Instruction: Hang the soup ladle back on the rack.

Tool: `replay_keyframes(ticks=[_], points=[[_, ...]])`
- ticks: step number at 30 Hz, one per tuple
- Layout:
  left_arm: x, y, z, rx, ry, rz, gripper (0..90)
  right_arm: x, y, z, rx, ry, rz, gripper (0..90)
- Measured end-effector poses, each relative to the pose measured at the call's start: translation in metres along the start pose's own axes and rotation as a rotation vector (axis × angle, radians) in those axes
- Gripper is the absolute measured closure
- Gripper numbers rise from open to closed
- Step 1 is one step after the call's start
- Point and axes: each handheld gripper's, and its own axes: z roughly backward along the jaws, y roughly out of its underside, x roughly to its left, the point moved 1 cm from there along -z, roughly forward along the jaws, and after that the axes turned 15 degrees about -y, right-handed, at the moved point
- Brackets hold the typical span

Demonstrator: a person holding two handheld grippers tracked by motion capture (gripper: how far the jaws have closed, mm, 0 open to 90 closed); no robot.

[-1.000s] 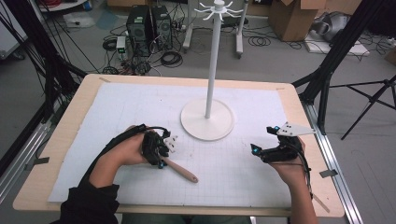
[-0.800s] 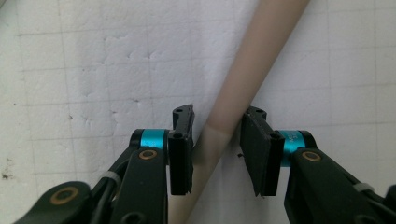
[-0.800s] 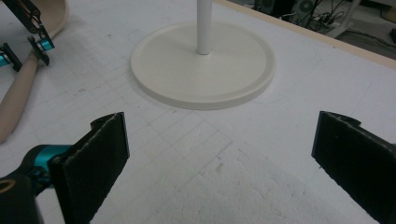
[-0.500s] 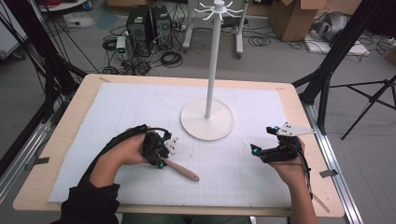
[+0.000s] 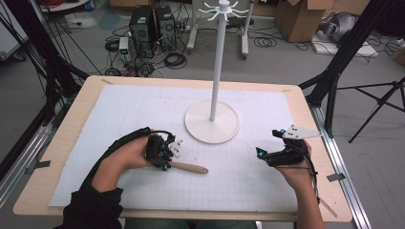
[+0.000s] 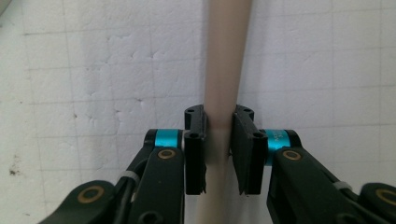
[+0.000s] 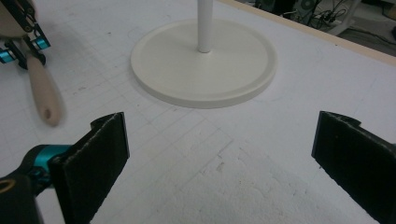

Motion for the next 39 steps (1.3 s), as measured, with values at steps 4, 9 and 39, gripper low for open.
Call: replay_keyframes(ticks=[4,9,39], points=[[0.001,0.0,0.0,0.004,-0.01,0.005,76.8,0.0,0.0,0.0,0.002,-0.003,-0.005,2.5],[0.002,0.001,0.001,-0.006,-0.018,0.009,77.0,0.0,0.001,0.0,-0.001,-0.002,-0.006,2.6],[0.031,0.039,0.079,-0.335,-0.151,0.235,77.0,0.0,0.001,0.0,-0.001,-0.001,-0.007,2.5]])
